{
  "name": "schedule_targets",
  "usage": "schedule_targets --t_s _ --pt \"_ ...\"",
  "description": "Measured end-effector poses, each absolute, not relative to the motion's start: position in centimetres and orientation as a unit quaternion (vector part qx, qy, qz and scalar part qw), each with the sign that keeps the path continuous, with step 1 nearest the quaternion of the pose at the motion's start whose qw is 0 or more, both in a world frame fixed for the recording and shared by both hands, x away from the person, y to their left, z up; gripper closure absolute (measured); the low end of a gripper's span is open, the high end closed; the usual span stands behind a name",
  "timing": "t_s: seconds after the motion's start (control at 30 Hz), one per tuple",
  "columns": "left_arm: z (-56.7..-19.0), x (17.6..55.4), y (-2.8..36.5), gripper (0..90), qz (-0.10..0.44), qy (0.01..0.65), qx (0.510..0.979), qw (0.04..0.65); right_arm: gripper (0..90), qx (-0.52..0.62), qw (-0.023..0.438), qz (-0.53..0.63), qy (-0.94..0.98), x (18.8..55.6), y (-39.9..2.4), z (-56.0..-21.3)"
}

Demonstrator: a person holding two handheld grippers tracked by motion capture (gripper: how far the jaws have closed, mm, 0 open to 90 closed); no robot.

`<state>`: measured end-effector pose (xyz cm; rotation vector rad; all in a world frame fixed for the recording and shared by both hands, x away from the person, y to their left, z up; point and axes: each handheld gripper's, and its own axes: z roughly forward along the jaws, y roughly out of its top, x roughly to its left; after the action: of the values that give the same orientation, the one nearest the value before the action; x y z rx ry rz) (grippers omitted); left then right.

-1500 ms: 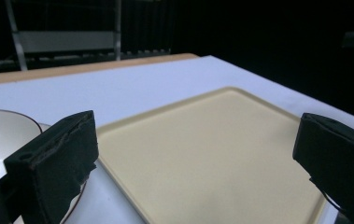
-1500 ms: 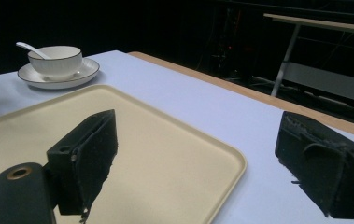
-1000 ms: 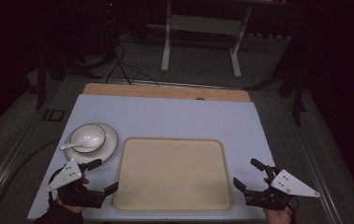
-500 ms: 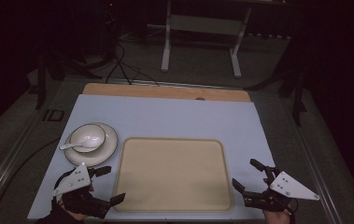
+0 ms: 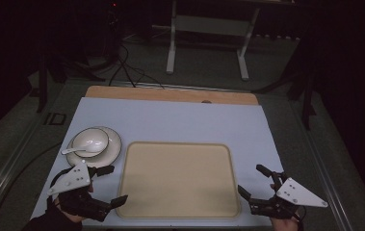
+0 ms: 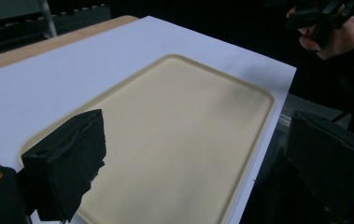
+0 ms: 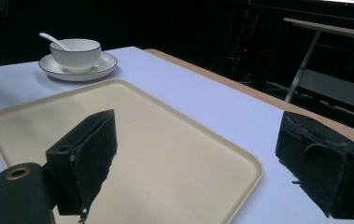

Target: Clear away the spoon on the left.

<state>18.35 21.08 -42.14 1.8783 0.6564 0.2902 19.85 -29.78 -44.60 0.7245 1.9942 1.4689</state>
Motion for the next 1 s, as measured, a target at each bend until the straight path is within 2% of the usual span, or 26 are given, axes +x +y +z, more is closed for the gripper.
schedule_targets --t_s 0.57,1.0 --pt "-38.5 19.6 24.4 11.9 0.150 0.294 0.770 0.546 12.7 0.274 0.273 0.547 0.742 19.9 -29.8 -44.7" --pt "-38.8 20.6 29.6 15.0 0.173 0.367 0.742 0.534 12.7 0.272 0.273 0.541 0.748 20.0 -29.5 -44.9"
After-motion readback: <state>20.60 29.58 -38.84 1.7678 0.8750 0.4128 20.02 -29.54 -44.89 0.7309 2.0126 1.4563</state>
